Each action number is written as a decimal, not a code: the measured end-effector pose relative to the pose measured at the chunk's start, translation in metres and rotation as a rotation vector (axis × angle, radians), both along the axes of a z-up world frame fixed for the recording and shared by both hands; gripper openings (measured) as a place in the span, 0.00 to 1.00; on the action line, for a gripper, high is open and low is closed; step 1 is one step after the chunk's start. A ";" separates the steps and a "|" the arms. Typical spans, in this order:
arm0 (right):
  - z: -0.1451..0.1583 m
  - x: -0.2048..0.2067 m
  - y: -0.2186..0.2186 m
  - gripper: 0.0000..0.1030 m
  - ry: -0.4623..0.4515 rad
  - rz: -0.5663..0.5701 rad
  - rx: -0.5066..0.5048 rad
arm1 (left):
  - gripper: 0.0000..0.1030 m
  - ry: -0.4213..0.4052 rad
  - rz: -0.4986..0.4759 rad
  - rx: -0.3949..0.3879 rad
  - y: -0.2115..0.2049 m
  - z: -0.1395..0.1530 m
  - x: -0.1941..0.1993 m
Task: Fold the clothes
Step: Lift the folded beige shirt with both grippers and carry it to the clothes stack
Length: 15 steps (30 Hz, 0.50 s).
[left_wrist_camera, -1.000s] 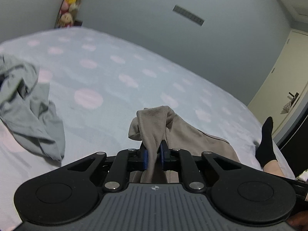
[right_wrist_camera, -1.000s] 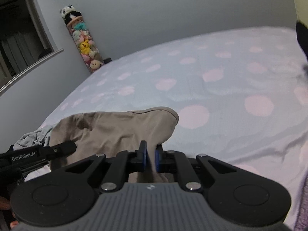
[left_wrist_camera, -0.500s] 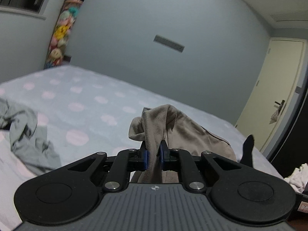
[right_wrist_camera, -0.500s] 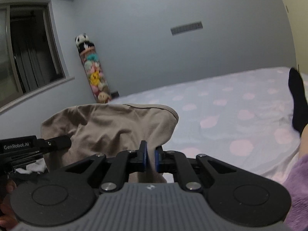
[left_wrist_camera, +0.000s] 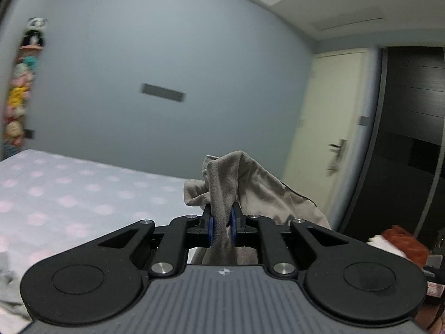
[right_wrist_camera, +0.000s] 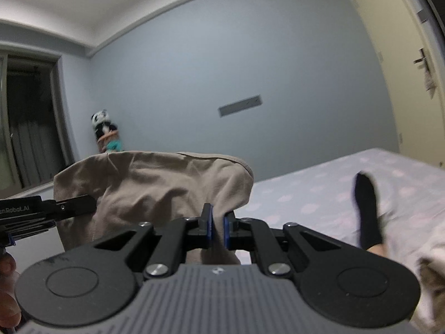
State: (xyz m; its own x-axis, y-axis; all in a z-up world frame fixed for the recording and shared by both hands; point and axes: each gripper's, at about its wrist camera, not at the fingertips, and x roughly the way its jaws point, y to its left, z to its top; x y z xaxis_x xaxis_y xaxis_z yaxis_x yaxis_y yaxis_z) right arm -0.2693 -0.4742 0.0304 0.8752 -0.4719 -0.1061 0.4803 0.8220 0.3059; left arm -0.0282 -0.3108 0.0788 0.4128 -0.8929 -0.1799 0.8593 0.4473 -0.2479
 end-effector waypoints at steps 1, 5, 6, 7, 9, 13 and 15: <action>0.006 -0.013 -0.005 0.09 -0.007 -0.014 -0.003 | 0.09 -0.008 -0.027 0.000 -0.009 0.005 -0.007; 0.030 -0.068 -0.023 0.09 -0.012 -0.087 -0.027 | 0.09 -0.034 -0.143 -0.005 -0.045 0.024 -0.038; 0.036 -0.081 -0.028 0.09 -0.012 -0.105 -0.033 | 0.09 -0.034 -0.172 -0.008 -0.055 0.027 -0.045; 0.042 -0.095 -0.031 0.09 -0.010 -0.127 -0.044 | 0.09 -0.032 -0.200 -0.011 -0.066 0.031 -0.052; 0.053 -0.124 -0.039 0.09 -0.007 -0.172 -0.066 | 0.09 -0.027 -0.252 -0.014 -0.087 0.036 -0.066; 0.073 -0.178 -0.052 0.09 0.011 -0.258 -0.098 | 0.09 0.002 -0.346 -0.010 -0.132 0.039 -0.092; 0.081 -0.201 -0.059 0.09 0.037 -0.304 -0.123 | 0.09 0.030 -0.399 -0.007 -0.153 0.039 -0.105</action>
